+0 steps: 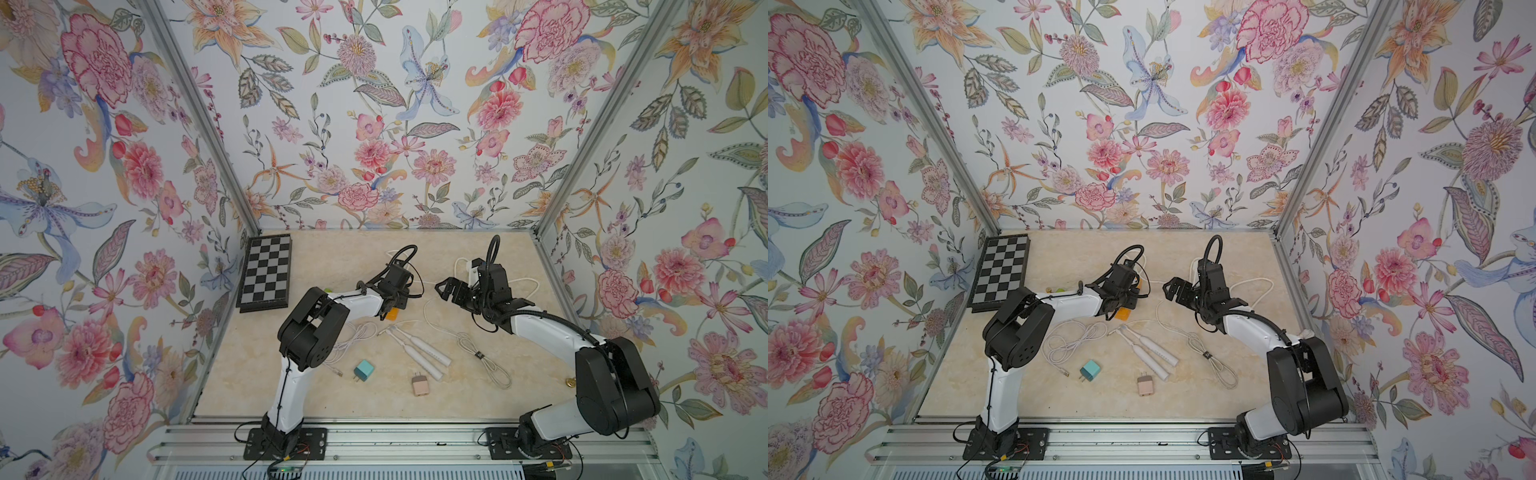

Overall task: Charge the electric toothbrush
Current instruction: Adjust the socket at the center of the board, then pick up the plug from the center of the board.

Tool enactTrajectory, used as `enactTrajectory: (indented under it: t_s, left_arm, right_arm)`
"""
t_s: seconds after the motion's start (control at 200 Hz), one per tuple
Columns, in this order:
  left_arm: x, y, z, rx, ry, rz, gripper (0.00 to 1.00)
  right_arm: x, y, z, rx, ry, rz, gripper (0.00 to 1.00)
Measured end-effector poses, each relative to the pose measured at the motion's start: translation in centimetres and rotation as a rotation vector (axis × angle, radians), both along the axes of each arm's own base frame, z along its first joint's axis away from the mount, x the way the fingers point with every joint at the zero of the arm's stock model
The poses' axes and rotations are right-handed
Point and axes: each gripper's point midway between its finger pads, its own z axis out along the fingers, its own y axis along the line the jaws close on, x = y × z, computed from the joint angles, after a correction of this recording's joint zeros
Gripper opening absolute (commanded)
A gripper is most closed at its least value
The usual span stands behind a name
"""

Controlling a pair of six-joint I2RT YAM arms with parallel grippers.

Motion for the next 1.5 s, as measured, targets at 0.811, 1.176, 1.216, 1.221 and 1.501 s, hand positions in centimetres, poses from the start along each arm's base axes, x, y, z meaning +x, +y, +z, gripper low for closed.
enactTrajectory:
  t_s: [0.811,1.176,1.216,1.221,1.501]
  left_arm:
    - [-11.4,4.7,9.6,-0.08,-0.098,-0.035,0.76]
    - [-23.0,6.9,3.5,0.008,0.071,-0.121,0.83]
    - [-23.6,7.7,2.6,0.016,0.09,-0.106,0.83]
    - [-23.6,7.7,2.5,0.017,0.092,-0.105,0.83]
    - [-26.0,9.7,-1.2,0.035,0.199,-0.082,0.76]
  right_arm:
    - [-6.3,1.1,3.5,-0.042,-0.032,0.125,1.0]
    - [-14.5,4.9,1.5,0.007,0.063,0.378,1.0]
    - [-14.9,5.1,1.4,0.007,0.067,0.391,1.0]
    - [-15.0,5.2,1.4,0.007,0.068,0.392,1.0]
    - [-15.5,5.5,1.3,0.009,0.08,0.401,1.0]
